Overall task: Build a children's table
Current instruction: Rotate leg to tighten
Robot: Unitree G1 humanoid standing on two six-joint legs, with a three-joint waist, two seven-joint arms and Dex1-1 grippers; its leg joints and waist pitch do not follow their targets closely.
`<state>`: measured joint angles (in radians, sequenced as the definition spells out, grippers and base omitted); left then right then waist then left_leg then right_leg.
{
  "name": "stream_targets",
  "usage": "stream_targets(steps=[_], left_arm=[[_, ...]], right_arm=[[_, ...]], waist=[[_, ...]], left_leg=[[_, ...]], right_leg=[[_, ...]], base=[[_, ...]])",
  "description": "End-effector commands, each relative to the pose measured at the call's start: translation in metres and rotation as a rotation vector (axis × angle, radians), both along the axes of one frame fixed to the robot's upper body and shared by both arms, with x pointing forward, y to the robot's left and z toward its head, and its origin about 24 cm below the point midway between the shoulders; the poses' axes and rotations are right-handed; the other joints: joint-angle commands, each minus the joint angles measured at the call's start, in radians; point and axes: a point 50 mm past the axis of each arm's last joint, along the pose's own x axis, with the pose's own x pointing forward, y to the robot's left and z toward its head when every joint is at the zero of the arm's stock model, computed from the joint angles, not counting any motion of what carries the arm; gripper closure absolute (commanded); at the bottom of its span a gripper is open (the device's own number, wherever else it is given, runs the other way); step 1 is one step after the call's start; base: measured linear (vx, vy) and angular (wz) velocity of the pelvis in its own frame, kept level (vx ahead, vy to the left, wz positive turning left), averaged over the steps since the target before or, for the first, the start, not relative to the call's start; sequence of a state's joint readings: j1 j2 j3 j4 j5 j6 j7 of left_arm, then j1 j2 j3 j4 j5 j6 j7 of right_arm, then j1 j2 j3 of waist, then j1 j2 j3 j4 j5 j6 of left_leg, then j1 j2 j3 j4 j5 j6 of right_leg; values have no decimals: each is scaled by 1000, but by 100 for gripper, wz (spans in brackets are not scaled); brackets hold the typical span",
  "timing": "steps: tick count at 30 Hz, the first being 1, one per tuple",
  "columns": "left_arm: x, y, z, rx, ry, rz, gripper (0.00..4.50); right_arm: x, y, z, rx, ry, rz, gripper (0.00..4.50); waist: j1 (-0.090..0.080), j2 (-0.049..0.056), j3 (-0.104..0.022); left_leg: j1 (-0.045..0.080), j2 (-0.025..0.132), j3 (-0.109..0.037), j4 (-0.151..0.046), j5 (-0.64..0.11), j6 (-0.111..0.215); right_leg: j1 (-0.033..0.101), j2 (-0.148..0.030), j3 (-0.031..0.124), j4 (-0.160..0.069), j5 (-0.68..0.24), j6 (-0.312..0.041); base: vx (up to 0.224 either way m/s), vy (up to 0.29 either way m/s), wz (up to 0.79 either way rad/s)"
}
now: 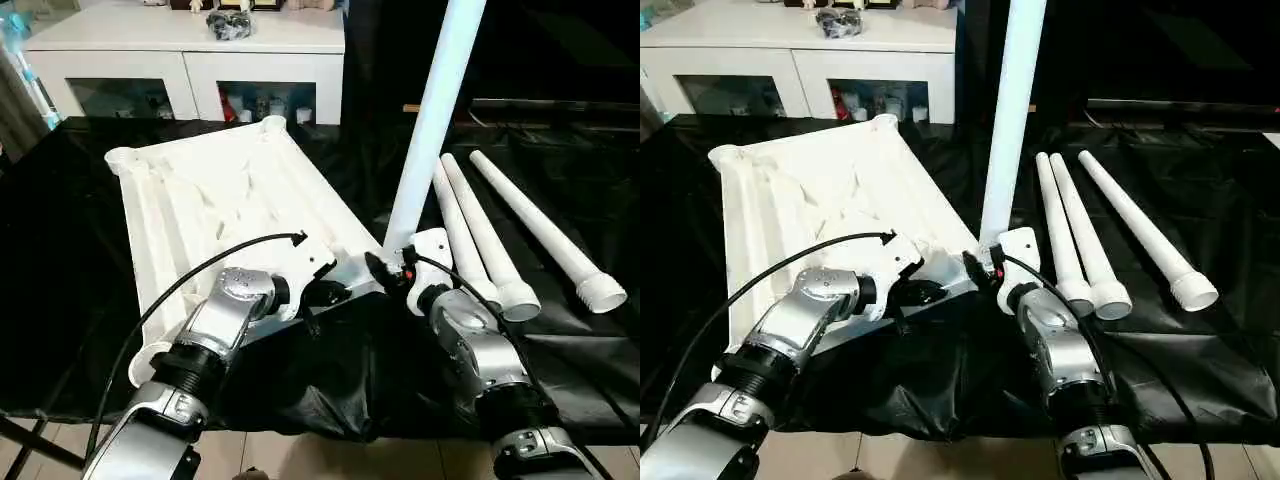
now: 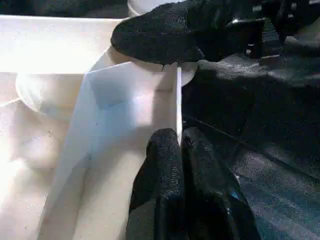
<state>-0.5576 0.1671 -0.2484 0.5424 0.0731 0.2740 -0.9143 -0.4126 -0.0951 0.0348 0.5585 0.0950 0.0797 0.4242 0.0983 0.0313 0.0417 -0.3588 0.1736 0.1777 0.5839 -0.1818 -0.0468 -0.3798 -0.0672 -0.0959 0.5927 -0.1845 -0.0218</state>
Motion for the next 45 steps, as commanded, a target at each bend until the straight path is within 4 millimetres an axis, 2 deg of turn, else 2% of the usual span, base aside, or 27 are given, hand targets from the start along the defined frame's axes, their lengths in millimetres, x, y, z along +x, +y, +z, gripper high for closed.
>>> stream_targets(steps=[1, 7, 8, 10, 11, 12, 13, 14, 15, 16, 17, 18, 19, 24, 27, 33, 36, 37, 39, 41, 43, 44, 45], left_arm=[[-15, -13, -8, -18, 29, -137, 450], [-24, 13, -5, -11, 56, -268, 450], [-24, 13, -5, -11, 56, -268, 450], [-25, 21, -4, -3, 69, -295, 450], [-26, 23, -3, -6, 72, -308, 450], [-27, 26, -1, -7, 80, -324, 450], [-28, 32, 0, -5, 90, -349, 450], [-28, 35, 1, -5, 95, -361, 450], [-28, 35, 1, -5, 97, -365, 450], [-29, 39, 3, 3, 106, -383, 450], [-29, 40, 3, 6, 109, -387, 450], [-28, 43, 3, 14, 114, -394, 450], [-27, 45, 4, 22, 116, -401, 450], [-25, 48, 5, 31, 114, -404, 450], [-22, 49, 6, 33, 102, -390, 450], [-19, 44, 7, 7, 79, -337, 450], [-11, 35, 7, -10, 56, -234, 450], [-9, 31, 7, -19, 49, -203, 450], [-8, 29, 7, -24, 46, -190, 450], [-7, 21, 7, -28, 37, -161, 450], [-5, 7, 7, -22, 20, -106, 450], [-4, -2, 6, -19, 9, -67, 450], [-3, -6, 7, -19, 5, -41, 450]], right_arm=[[-11, 25, 5, 30, -11, 243, 100], [-29, -4, 10, -15, 5, 488, 100], [-29, -4, 10, -15, 5, 488, 100], [-35, -12, 13, -20, 23, 574, 100], [-37, -13, 14, -22, 28, 604, 100], [-40, -16, 16, -29, 36, 647, 100], [-45, -19, 18, -42, 51, 724, 100], [-48, -20, 19, -49, 59, 759, 100], [-49, -21, 20, -52, 62, 771, 100], [-53, -23, 20, -61, 83, 823, 100], [-54, -24, 21, -66, 88, 837, 100], [-57, -25, 21, -74, 102, 866, 126], [-59, -26, 21, -85, 122, 904, 133], [-61, -27, 21, -99, 138, 935, 161], [-61, -24, 20, -100, 143, 944, 170], [-59, -19, 18, -62, 124, 880, 176], [-44, -14, 13, -54, 82, 693, 177], [-37, -12, 10, -56, 75, 606, 177], [-33, -10, 9, -56, 73, 565, 177], [-24, -6, 5, -49, 69, 454, 178], [-11, 7, 1, -22, 73, 293, 178], [-4, 17, -1, -3, 82, 195, 178], [-1, 23, -1, 6, 87, 139, 178]], waist=[[0, -13, -45], [8, -18, -52], [10, -17, -51], [16, -17, -53], [19, -14, -53], [19, -20, -54], [22, -17, -54], [24, -18, -54], [24, -21, -53], [28, -19, -53], [30, -25, -53], [30, -25, -52], [32, -27, -50], [42, -28, -51], [42, -28, -52], [42, -28, -51], [38, -26, -48], [35, -25, -47], [25, -27, -46], [12, -24, -45], [-1, -25, -42], [-5, -22, -44], [-12, -21, -44]], left_leg=[[6, 67, -35, -85, -318, 25], [1, 66, -26, -76, -215, 68], [0, 67, -23, -74, -200, 77], [2, 71, -23, -73, -191, 83], [5, 74, -22, -72, -186, 85], [7, 74, -20, -72, -184, 85], [5, 73, -21, -71, -176, 88], [2, 73, -20, -70, -172, 93], [3, 73, -19, -70, -172, 95], [2, 74, -20, -70, -172, 94], [1, 73, -20, -70, -169, 93], [1, 73, -20, -70, -172, 93], [2, 73, -20, -71, -178, 90], [8, 75, -21, -73, -196, 70], [5, 73, -22, -72, -186, 67], [5, 73, -22, -72, -193, 64], [7, 71, -24, -74, -220, 47], [9, 70, -26, -76, -236, 31], [6, 69, -32, -81, -252, 16], [10, 69, -31, -81, -274, 9], [11, 66, -32, -82, -292, 1], [10, 65, -35, -83, -293, -8], [10, 66, -35, -83, -290, -14]], right_leg=[[30, -108, 67, -105, -456, -104], [37, -104, 68, -84, -311, -152], [37, -102, 68, -81, -288, -157], [36, -100, 66, -77, -266, -166], [31, -100, 67, -75, -249, -175], [32, -100, 67, -76, -240, -180], [35, -98, 65, -71, -226, -187], [36, -98, 65, -70, -219, -186], [35, -99, 65, -71, -221, -186], [35, -102, 65, -70, -228, -186], [37, -103, 65, -70, -239, -183], [35, -103, 65, -71, -248, -182], [36, -104, 65, -75, -273, -174], [32, -105, 66, -78, -305, -166], [35, -105, 65, -74, -283, -168], [35, -106, 65, -77, -296, -170], [32, -108, 64, -85, -354, -160], [30, -109, 63, -88, -389, -155], [37, -110, 59, -91, -427, -138], [31, -109, 61, -93, -430, -137], [29, -110, 60, -97, -454, -144], [33, -110, 58, -98, -467, -134], [31, -111, 60, -95, -453, -140]], base=[[0, 0, 0], [0, 0, 0], [0, 0, 0], [0, 0, 0], [0, 0, 0], [0, 0, 0], [0, 0, 0], [0, 0, 0], [0, 0, 0], [0, 0, 0], [0, 0, 0], [0, 0, 0], [0, 0, 0], [0, 0, 0], [0, 0, 0], [0, 0, 0], [0, 0, 0], [0, 0, 0], [0, 0, 0], [0, 0, 0], [0, 0, 0], [0, 0, 0], [0, 0, 0]])
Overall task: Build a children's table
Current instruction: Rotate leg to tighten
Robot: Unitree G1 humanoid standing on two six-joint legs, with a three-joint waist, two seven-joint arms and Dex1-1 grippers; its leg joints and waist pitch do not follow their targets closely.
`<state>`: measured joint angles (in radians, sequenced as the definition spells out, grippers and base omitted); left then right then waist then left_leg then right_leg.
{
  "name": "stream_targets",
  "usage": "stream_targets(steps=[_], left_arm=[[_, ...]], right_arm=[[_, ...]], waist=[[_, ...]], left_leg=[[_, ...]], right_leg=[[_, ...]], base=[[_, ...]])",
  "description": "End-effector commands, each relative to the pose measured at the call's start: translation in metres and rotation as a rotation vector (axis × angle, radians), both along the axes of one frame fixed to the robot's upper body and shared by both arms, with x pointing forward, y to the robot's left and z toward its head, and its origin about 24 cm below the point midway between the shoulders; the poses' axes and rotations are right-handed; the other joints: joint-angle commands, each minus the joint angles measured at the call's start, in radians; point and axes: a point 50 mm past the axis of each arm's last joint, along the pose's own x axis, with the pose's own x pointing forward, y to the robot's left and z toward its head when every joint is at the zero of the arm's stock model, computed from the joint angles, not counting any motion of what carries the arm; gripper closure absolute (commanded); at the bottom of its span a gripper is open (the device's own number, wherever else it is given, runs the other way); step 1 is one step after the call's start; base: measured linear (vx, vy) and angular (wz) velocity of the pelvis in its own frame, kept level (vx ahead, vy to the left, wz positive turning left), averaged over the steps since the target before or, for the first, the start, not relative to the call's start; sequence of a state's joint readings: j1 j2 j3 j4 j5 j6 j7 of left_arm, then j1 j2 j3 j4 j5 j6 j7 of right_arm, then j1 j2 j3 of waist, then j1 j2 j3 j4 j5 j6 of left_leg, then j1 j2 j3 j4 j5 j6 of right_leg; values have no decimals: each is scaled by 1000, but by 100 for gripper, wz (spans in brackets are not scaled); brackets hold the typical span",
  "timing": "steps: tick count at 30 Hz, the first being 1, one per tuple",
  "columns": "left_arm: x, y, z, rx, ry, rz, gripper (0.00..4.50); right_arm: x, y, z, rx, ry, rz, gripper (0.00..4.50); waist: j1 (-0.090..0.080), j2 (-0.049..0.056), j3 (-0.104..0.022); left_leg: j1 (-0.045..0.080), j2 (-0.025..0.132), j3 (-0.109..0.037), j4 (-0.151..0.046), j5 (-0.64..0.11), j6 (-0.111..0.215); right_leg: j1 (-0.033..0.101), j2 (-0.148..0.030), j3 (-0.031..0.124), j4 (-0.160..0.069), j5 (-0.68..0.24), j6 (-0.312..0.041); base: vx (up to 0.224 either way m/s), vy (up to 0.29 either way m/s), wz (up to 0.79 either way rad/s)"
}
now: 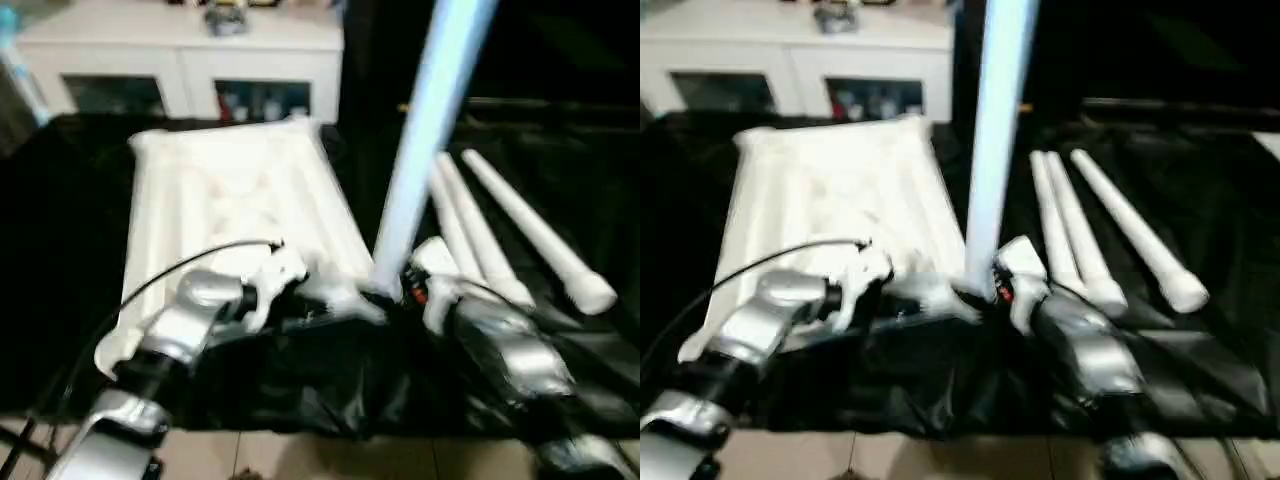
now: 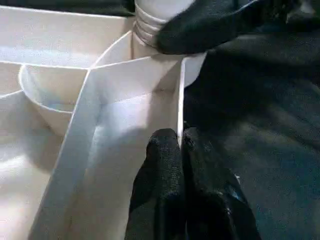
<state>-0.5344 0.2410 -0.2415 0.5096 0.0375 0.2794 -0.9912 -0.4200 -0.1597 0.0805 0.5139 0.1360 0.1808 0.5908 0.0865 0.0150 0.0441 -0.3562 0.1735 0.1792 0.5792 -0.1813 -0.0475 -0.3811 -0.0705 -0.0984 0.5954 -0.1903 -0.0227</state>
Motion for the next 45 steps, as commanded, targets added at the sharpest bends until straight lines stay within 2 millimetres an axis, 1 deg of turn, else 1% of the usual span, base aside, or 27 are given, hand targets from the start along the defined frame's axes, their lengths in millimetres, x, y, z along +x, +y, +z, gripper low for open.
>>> stream_targets(steps=[1, 2, 3, 4, 5, 6, 8, 10, 11, 12, 13, 15, 16, 17, 18, 19, 20, 23, 24, 26, 27, 30, 32, 33, 36, 41, 45], left_arm=[[1, -31, 6, -20, -29, 10, 450], [2, -34, 7, -23, -35, 27, 450], [3, -40, 8, -30, -42, 50, 450], [3, -44, 9, -40, -48, 52, 450], [2, -45, 9, -42, -49, 51, 450], [0, -49, 10, -61, -47, 33, 450], [0, -50, 10, -66, -53, 18, 450], [-3, -49, 10, -64, -63, -15, 450], [-4, -48, 10, -62, -67, -28, 450], [-4, -47, 10, -60, -70, -39, 450], [-7, -42, 9, -46, -75, -79, 450], [-9, -40, 9, -41, -79, -104, 450], [-11, -35, 8, -33, -77, -136, 450], [-12, -29, 7, -19, -73, -173, 450], [-13, -25, 7, -9, -69, -195, 450], [-13, -25, 7, -8, -69, -197, 450], [-14, -19, 6, 8, -68, -222, 450], [-14, -6, 7, 19, -56, -265, 450], [-14, -5, 7, 20, -53, -270, 450], [-13, -3, 7, 23, -52, -279, 450], [-13, 3, 8, 28, -38, -298, 450], [-13, 9, 9, 36, -28, -328, 450], [-12, 11, 9, 39, -28, -334, 450], [-12, 12, 9, 41, -28, -338, 450], [-9, 14, 10, 48, -33, -340, 450], [-8, 15, 9, 45, -36, -336, 450], [-7, 11, 8, 24, -39, -292, 450]], right_arm=[[5, 29, -6, 7, 30, -82, 178], [5, 32, -6, 17, 36, -99, 178], [6, 39, -7, 33, 42, -121, 178], [6, 44, -6, 41, 33, -114, 143], [6, 45, -6, 43, 31, -111, 143], [4, 47, -6, 60, 29, -94, 122], [3, 47, -5, 67, 27, -85, 104], [3, 45, -4, 61, 14, -54, 92], [3, 44, -3, 52, 2, -41, 77], [3, 42, -2, 44, -8, -30, 77], [3, 36, 1, 11, -48, 26, 63], [2, 33, 2, -7, -63, 62, 63], [0, 28, 3, -24, -75, 121, 63], [-4, 21, 4, -36, -81, 194, 63], [-6, 18, 5, -39, -81, 238, 63], [-6, 17, 6, -39, -81, 241, 63], [-12, 10, 8, -45, -81, 326, 63], [-22, -1, 13, -39, -67, 461, 63], [-23, -2, 14, -39, -63, 479, 63], [-26, -4, 14, -42, -54, 518, 63], [-34, -10, 15, -55, -30, 609, 63], [-40, -15, 17, -68, -5, 681, 63], [-41, -16, 17, -70, 10, 697, 88], [-42, -17, 17, -73, 18, 707, 88], [-44, -17, 16, -80, 27, 718, 119], [-47, -15, 15, -70, 43, 730, 158], [-48, -12, 12, -47, 57, 697, 167]], waist=[[-3, -5, -45], [-3, -5, -48], [-3, -4, -48], [-1, -9, -48], [3, -6, -51], [4, -6, -51], [5, -6, -53], [5, -3, -54], [5, -4, -53], [6, -5, -53], [5, -2, -55], [6, -2, -56], [5, -1, -56], [6, -3, -56], [9, -3, -57], [14, -1, -55], [13, -3, -55], [22, -3, -55], [28, -4, -57], [31, -4, -56], [33, -6, -54], [39, -6, -55], [41, -8, -55], [42, -8, -55], [44, -8, -56], [52, -8, -58], [55, -9, -59]], left_leg=[[6, 65, -38, -80, -293, -13], [6, 64, -36, -79, -289, -9], [8, 65, -35, -78, -290, -9], [11, 64, -33, -77, -286, -4], [10, 64, -30, -75, -267, 6], [8, 65, -31, -76, -258, 10], [4, 65, -28, -75, -226, 24], [3, 64, -27, -74, -220, 31], [3, 64, -27, -73, -218, 34], [2, 64, -27, -74, -219, 35], [2, 64, -27, -73, -220, 36], [0, 65, -27, -72, -206, 43], [1, 66, -25, -70, -199, 47], [0, 64, -25, -69, -197, 54], [2, 64, -25, -69, -198, 60], [7, 68, -22, -67, -202, 66], [3, 68, -23, -69, -200, 69], [5, 71, -21, -68, -197, 76], [4, 72, -21, -66, -197, 79], [2, 73, -22, -67, -194, 79], [5, 72, -20, -66, -204, 76], [4, 74, -20, -66, -200, 79], [2, 73, -21, -66, -195, 78], [3, 73, -21, -66, -194, 75], [3, 72, -21, -65, -190, 72], [3, 74, -22, -65, -173, 72], [2, 74, -21, -64, -171, 71]], right_leg=[[33, -106, 61, -100, -451, -136], [34, -106, 62, -100, -441, -131], [32, -106, 63, -98, -430, -134], [30, -104, 64, -99, -410, -139], [31, -105, 67, -95, -371, -146], [33, -103, 67, -92, -351, -150], [36, -100, 67, -82, -269, -166], [39, -101, 67, -80, -252, -173], [40, -102, 67, -81, -254, -173], [40, -102, 67, -82, -258, -171], [40, -101, 66, -81, -256, -171], [42, -100, 66, -78, -228, -176], [41, -99, 67, -76, -210, -184], [44, -98, 66, -76, -206, -187], [44, -98, 65, -77, -205, -185], [38, -98, 69, -76, -192, -188], [42, -97, 67, -74, -188, -195], [41, -95, 66, -74, -192, -196], [42, -96, 65, -71, -191, -195], [41, -98, 65, -70, -196, -202], [40, -97, 65, -74, -216, -198], [38, -99, 65, -73, -226, -195], [40, -101, 64, -73, -235, -190], [39, -101, 64, -74, -244, -189], [38, -101, 64, -75, -250, -186], [39, -100, 64, -71, -225, -186], [40, -102, 64, -69, -214, -193]], base=[[0, 0, 0], [0, 0, 0], [0, 0, 0], [0, 0, 0], [0, 0, 0], [0, 0, 0], [0, 0, 0], [0, 0, 0], [0, 0, 0], [0, 0, 0], [0, 0, 0], [0, 0, 0], [0, 0, 0], [0, 0, 0], [0, 0, 0], [0, 0, 0], [0, 0, 0], [0, 0, 0], [0, 0, 0], [0, 0, 0], [0, 0, 0], [0, 0, 0], [0, 0, 0], [0, 0, 0], [0, 0, 0], [0, 0, 0], [0, 0, 0]])
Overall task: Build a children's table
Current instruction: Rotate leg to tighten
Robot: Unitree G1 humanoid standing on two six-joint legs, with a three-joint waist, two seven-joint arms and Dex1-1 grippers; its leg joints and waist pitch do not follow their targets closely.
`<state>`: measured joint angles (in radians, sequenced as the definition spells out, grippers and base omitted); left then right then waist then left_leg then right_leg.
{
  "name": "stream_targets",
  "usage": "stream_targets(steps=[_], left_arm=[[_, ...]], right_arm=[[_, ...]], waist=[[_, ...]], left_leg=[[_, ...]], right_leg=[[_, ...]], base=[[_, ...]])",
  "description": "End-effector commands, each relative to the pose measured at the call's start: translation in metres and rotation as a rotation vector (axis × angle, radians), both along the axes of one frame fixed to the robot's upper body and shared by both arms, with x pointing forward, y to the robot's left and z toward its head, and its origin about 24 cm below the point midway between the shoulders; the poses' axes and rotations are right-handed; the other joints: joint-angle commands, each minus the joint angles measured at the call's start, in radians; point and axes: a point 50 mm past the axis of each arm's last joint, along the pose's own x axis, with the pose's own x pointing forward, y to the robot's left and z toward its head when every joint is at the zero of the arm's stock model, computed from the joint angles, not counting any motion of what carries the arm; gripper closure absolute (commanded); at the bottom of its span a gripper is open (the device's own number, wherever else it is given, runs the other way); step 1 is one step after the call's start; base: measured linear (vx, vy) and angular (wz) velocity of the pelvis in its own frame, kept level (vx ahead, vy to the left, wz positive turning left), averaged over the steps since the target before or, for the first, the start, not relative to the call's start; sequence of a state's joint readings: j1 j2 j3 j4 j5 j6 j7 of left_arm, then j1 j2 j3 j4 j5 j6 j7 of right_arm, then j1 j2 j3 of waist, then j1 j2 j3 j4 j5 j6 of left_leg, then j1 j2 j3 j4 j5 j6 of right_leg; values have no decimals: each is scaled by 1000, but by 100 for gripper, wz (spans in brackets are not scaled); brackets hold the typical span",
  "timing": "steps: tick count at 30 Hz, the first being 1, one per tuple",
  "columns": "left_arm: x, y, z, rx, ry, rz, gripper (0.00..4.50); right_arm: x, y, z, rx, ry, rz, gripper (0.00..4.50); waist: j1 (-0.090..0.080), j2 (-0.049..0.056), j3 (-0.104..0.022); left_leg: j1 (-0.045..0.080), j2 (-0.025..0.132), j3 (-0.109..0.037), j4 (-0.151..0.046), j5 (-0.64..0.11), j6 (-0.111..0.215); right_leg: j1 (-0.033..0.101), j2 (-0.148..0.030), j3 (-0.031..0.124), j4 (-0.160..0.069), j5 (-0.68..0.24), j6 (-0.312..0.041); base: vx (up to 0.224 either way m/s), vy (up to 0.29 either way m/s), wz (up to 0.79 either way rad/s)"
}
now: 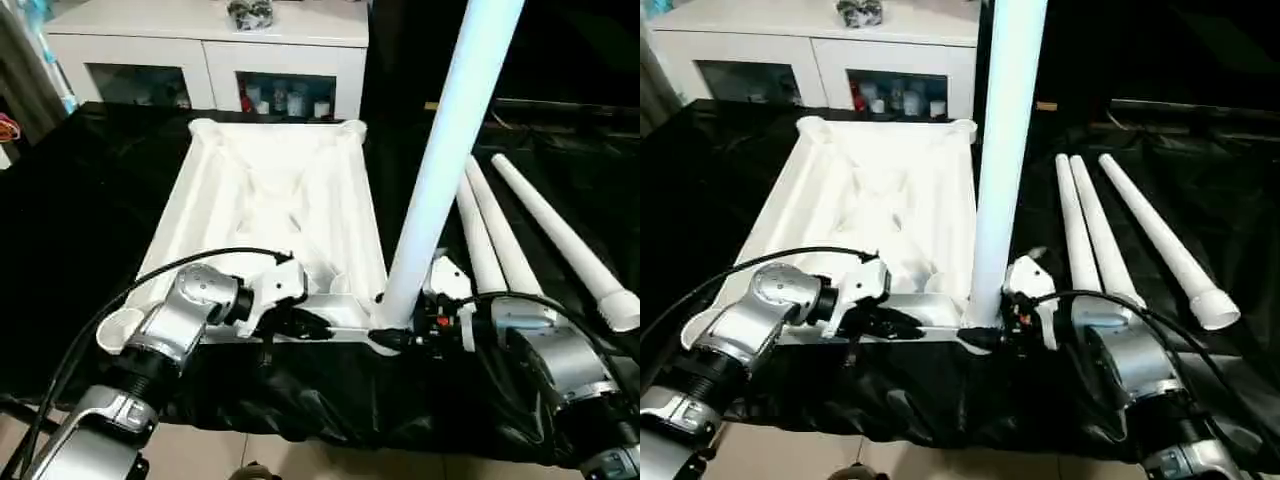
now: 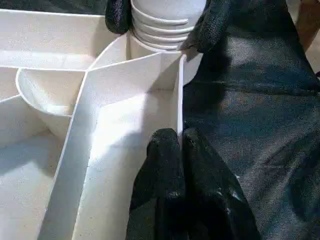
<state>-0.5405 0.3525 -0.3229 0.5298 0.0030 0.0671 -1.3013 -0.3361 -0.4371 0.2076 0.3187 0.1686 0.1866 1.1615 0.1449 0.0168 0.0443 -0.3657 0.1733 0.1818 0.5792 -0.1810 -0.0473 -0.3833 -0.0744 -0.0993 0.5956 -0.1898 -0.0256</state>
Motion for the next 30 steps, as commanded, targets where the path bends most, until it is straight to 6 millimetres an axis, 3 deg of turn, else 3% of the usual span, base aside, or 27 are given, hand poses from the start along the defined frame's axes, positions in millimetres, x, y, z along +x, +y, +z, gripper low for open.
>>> stream_targets(steps=[1, 5, 6, 8, 10, 11, 14, 16, 18, 20, 24, 29, 30], left_arm=[[11, -8, 2, -7, -32, 134, 450], [13, -15, 2, -18, -35, 191, 450], [16, -23, 2, -36, -40, 243, 450], [18, -32, 2, -53, -50, 290, 450], [20, -45, 0, -67, -61, 366, 450], [20, -47, 0, -68, -63, 381, 450], [22, -64, -2, -85, -73, 484, 450], [20, -70, -2, -85, -80, 490, 450], [17, -74, -2, -88, -83, 471, 450], [15, -76, -3, -85, -92, 449, 450], [13, -75, -4, -79, -107, 432, 450], [15, -70, -5, -69, -117, 457, 423], [15, -69, -5, -85, -102, 454, 423]], right_arm=[[-3, 24, -9, 72, 31, -27, 171], [5, 26, -15, 67, 20, -164, 173], [12, 31, -20, 64, 9, -287, 173], [19, 37, -25, 81, 12, -407, 174], [27, 48, -30, 119, 35, -563, 174], [28, 50, -31, 123, 39, -586, 174], [39, 66, -34, 107, 37, -755, 174], [41, 71, -33, 115, 32, -774, 174], [41, 76, -32, 136, 32, -778, 118], [42, 78, -30, 157, 36, -780, 101], [44, 74, -29, 127, -14, -797, 69], [44, 48, -18, 131, -115, -851, 62], [40, 34, -11, 152, -150, -873, 62]], waist=[[-4, -12, -57], [-13, -13, -52], [-16, -14, -51], [-33, -13, -47], [-41, -14, -48], [-48, -9, -45], [-57, -11, -46], [-59, -12, -47], [-56, -11, -49], [-56, -8, -51], [-58, -6, -50], [-53, -9, -50], [-49, -10, -51]], left_leg=[[13, 74, -24, -65, -180, 66], [17, 70, -27, -70, -227, 34], [14, 69, -29, -72, -230, 31], [19, 70, -33, -78, -281, 2], [17, 67, -34, -78, -287, 1], [21, 67, -35, -79, -305, -5], [23, 64, -35, -77, -306, -7], [20, 64, -35, -78, -302, -2], [19, 64, -33, -77, -293, 9], [15, 65, -32, -78, -273, 20], [16, 66, -31, -79, -269, 20], [18, 66, -29, -79, -274, 24], [23, 67, -26, -77, -266, 27]], right_leg=[[39, -99, 65, -71, -227, -190], [38, -104, 64, -86, -349, -163], [40, -103, 63, -88, -364, -155], [35, -104, 61, -94, -422, -144], [37, -104, 63, -99, -444, -127], [30, -104, 62, -103, -457, -129], [30, -103, 62, -105, -462, -124], [31, -101, 62, -105, -456, -119], [31, -102, 65, -105, -433, -116], [34, -100, 66, -98, -378, -126], [34, -98, 66, -93, -341, -143], [34, -97, 68, -98, -358, -129], [29, -98, 70, -96, -337, -135]], base=[[0, 0, 0], [0, 0, 0], [0, 0, 0], [0, 0, 0], [0, 0, 0], [0, 0, 0], [0, 0, 0], [0, 0, 0], [0, 0, 0], [0, 0, 0], [0, 0, 0], [0, 0, 0], [0, 0, 0]])
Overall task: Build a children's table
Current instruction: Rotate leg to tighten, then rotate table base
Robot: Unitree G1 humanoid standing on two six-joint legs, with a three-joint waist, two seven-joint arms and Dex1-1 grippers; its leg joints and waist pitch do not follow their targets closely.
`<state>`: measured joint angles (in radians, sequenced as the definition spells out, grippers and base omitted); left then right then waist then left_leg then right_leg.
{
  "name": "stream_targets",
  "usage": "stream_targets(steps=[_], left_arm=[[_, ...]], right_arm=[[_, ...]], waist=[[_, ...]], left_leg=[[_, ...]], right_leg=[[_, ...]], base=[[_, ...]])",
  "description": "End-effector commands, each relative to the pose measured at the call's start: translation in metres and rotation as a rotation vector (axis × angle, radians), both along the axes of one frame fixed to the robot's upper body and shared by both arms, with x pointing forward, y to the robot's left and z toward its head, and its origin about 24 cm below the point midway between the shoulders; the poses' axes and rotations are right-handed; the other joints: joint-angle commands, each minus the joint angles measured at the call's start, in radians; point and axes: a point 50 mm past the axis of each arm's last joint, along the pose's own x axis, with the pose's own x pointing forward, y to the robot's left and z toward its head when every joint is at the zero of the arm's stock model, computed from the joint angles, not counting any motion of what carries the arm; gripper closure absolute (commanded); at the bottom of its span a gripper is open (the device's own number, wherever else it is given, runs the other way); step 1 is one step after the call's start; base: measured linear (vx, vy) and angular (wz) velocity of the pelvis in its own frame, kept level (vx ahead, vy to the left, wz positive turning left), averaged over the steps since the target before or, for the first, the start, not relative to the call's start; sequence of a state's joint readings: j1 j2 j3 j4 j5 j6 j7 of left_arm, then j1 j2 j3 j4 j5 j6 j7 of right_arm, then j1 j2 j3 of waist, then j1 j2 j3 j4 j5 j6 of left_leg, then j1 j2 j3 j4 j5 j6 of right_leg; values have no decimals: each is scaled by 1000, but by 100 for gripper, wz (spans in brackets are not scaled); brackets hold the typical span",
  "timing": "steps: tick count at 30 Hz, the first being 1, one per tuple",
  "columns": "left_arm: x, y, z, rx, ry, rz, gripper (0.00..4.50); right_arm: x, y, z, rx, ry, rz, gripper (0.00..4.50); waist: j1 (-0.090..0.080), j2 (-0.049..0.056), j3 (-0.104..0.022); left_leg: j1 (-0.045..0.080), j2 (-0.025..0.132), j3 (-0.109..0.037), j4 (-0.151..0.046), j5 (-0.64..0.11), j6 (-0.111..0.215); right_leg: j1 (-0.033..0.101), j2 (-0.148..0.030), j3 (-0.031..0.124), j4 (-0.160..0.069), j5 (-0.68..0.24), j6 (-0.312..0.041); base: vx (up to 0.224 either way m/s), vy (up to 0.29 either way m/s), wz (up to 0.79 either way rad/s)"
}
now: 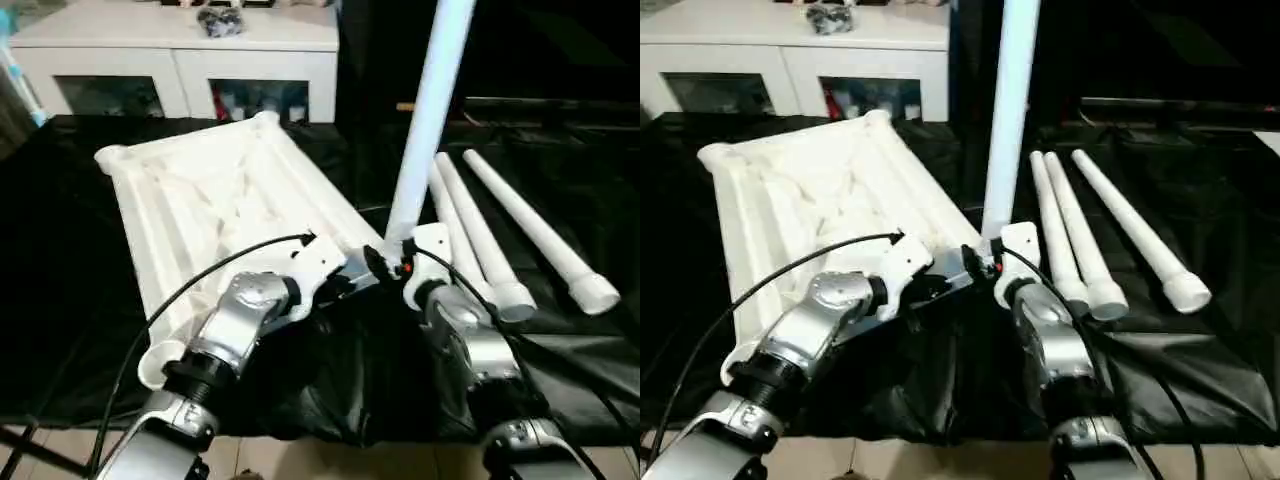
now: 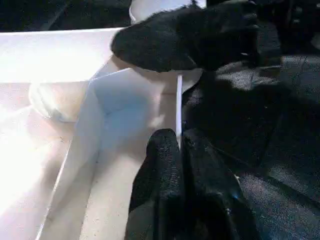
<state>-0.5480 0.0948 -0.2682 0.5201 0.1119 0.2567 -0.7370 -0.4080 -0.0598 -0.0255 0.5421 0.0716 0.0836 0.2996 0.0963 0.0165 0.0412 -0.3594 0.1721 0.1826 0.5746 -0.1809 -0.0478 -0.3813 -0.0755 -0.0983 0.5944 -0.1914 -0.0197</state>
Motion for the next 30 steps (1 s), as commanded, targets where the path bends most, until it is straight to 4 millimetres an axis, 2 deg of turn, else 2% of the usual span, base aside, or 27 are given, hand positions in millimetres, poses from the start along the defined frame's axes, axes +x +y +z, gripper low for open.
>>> stream_targets(steps=[1, 2, 3, 4, 5, 8, 10, 11, 13, 15, 17, 18, 19, 20, 21, 22, 25, 26, 27, 28, 30], left_arm=[[-3, -10, 3, -57, -2, -22, 406], [-2, -9, 4, -61, -7, -16, 387], [-1, -8, 5, -60, -13, -15, 387], [-1, -7, 5, -59, -15, -16, 384], [1, -5, 7, -53, -35, -8, 384], [7, 1, 11, -58, -73, 40, 342], [15, 16, 19, -51, -118, 109, 342], [16, 18, 20, -50, -123, 117, 342], [25, 37, 33, -48, -172, 216, 342], [26, 41, 35, -47, -182, 237, 342], [32, 61, 47, -40, -220, 315, 342], [36, 86, 58, -5, -260, 404, 342], [37, 91, 60, 3, -269, 424, 342], [38, 104, 64, 41, -288, 471, 342], [38, 104, 64, 41, -288, 471, 342], [38, 128, 68, 105, -305, 554, 342], [33, 153, 65, 210, -287, 638, 343], [31, 159, 63, 238, -279, 652, 343], [31, 159, 63, 238, -279, 652, 343], [25, 171, 58, 288, -244, 688, 370], [23, 177, 55, 322, -231, 704, 377]], right_arm=[[-7, -3, 11, 20, -56, 43, 60], [-9, -8, 14, 22, -73, 40, 60], [-13, -17, 21, 31, -104, 36, 60], [-14, -18, 22, 33, -110, 35, 60], [-18, -25, 26, 41, -132, 36, 60], [-24, -33, 33, 41, -164, 59, 60], [-32, -39, 40, 32, -169, 136, 60], [-34, -39, 41, 32, -167, 146, 60], [-43, -40, 40, 3, -126, 258, 60], [-45, -40, 40, -3, -116, 279, 60], [-54, -39, 35, -18, -72, 357, 60], [-59, -34, 32, -26, -39, 413, 60], [-60, -34, 31, -27, -31, 426, 60], [-62, -30, 29, -22, -16, 443, 60], [-62, -30, 29, -22, -16, 443, 60], [-61, -24, 23, -23, 37, 435, 60], [-56, -16, 11, -56, 108, 411, 89], [-55, -14, 8, -62, 126, 413, 99], [-55, -14, 8, -62, 126, 413, 106], [-53, -8, 6, -79, 152, 422, 117], [-52, -6, 5, -81, 169, 421, 129]], waist=[[8, -10, -50], [9, -10, -55], [9, -12, -54], [17, -12, -57], [15, -12, -58], [17, -14, -57], [20, -5, -55], [21, -10, -53], [19, -8, -53], [15, -8, -52], [15, -5, -52], [14, -6, -51], [17, -1, -52], [15, -2, -51], [12, -1, -52], [13, -3, -53], [11, 5, -51], [11, 12, -51], [11, 11, -50], [15, 19, -52], [15, 16, -54]], left_leg=[[15, 70, -25, -71, -238, 36], [12, 71, -26, -69, -216, 45], [5, 70, -27, -70, -197, 53], [3, 71, -26, -66, -169, 67], [-3, 70, -28, -65, -148, 80], [-2, 69, -27, -62, -147, 93], [-3, 68, -27, -62, -157, 93], [-2, 68, -28, -63, -175, 93], [-4, 68, -30, -65, -190, 86], [-4, 67, -30, -65, -198, 83], [0, 66, -30, -63, -203, 78], [-1, 67, -29, -64, -201, 80], [-2, 70, -33, -65, -197, 77], [-5, 69, -32, -65, -195, 77], [-3, 68, -34, -66, -195, 75], [0, 67, -33, -64, -194, 71], [1, 66, -33, -66, -195, 53], [3, 66, -34, -67, -207, 42], [3, 67, -34, -68, -214, 36], [5, 69, -34, -68, -220, 26], [5, 68, -34, -68, -217, 20]], right_leg=[[32, -93, 71, -91, -289, -140], [32, -94, 71, -81, -231, -155], [39, -93, 70, -78, -206, -157], [39, -95, 69, -73, -162, -162], [42, -95, 67, -67, -126, -172], [43, -97, 66, -68, -123, -174], [42, -96, 66, -73, -147, -168], [45, -94, 65, -76, -167, -161], [47, -93, 62, -77, -191, -154], [46, -93, 62, -79, -211, -148], [41, -90, 60, -80, -229, -155], [40, -90, 61, -82, -230, -154], [42, -89, 61, -76, -214, -158], [42, -87, 61, -75, -205, -157], [41, -87, 60, -73, -194, -160], [39, -87, 60, -72, -191, -165], [36, -86, 61, -71, -194, -178], [33, -86, 62, -71, -200, -181], [34, -86, 62, -71, -203, -179], [33, -88, 64, -70, -184, -180], [35, -85, 64, -66, -162, -183]], base=[[0, 0, 0], [0, 0, 0], [0, 0, 0], [0, 0, 0], [0, 0, 0], [0, 0, 0], [0, 0, 0], [0, 0, 0], [0, 0, 0], [0, 0, 0], [0, 0, 0], [0, 0, 0], [0, 0, 0], [0, 0, 0], [0, 0, 0], [0, 0, 0], [0, 0, 0], [0, 0, 0], [0, 0, 0], [0, 0, 0], [0, 0, 0]])
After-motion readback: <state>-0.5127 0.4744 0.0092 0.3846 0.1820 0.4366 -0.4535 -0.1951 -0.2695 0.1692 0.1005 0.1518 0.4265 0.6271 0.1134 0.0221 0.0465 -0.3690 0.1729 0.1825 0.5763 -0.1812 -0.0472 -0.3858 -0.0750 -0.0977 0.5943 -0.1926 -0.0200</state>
